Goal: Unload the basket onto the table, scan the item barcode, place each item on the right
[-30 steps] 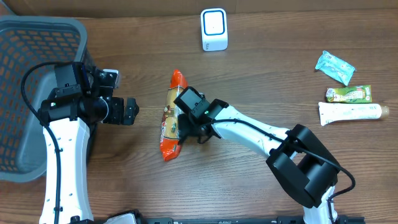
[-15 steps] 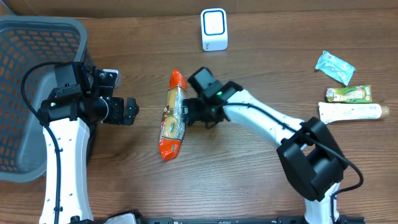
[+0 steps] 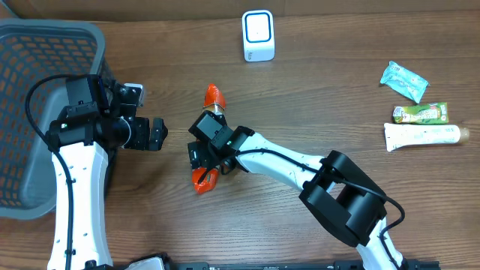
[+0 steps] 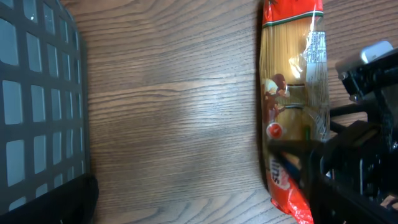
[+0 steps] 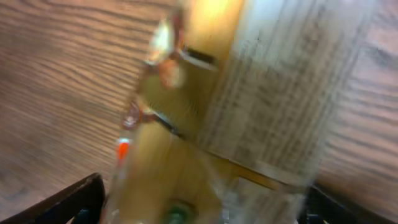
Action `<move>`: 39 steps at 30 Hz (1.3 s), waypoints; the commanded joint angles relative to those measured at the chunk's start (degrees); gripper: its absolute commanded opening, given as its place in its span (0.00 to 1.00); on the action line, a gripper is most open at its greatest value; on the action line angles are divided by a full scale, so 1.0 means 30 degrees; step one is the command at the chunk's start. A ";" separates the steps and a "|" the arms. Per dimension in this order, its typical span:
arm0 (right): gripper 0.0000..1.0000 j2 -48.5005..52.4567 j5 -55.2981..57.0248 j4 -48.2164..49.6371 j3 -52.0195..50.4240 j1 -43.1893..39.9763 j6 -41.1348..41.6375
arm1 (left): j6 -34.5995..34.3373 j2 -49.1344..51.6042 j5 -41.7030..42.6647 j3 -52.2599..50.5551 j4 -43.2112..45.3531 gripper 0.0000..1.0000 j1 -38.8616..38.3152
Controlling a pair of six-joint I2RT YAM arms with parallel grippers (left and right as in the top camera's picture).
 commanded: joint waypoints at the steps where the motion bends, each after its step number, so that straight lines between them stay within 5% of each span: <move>1: 0.67 0.0335 0.0430 -0.0699 0.0182 -0.0146 0.0474 | 0.0357 0.0080 0.0153 0.0321 0.0007 1.00 -0.0036; 7: 0.16 0.0007 -0.2892 -0.1304 0.0233 -0.0685 -0.2528 | 0.0357 0.0087 0.0153 0.0321 0.0007 1.00 -0.0036; 10: 0.04 -0.0525 -0.5275 -0.1472 0.0233 -0.1392 -0.3300 | 0.0357 0.0087 0.0153 0.0321 0.0007 1.00 -0.0036; 22: 0.04 -0.1064 -1.9985 -0.3147 0.0226 -0.6324 -1.1402 | 0.0357 0.0080 0.0153 0.0321 0.0007 1.00 -0.0036; 28: 0.04 -0.1064 -2.3001 -0.4903 0.0226 -0.7839 -1.4542 | 0.0357 0.0087 0.0153 0.0321 0.0007 1.00 -0.0036; 33: 0.04 -0.1064 -2.0210 -0.5785 0.0226 -0.8459 -1.4528 | 0.0357 0.0087 0.0153 0.0321 0.0007 1.00 -0.0036; 39: 0.04 -0.1479 -0.9100 -0.6856 0.0226 -0.8466 -1.1315 | 0.0357 0.0087 0.0153 0.0321 0.0007 1.00 -0.0036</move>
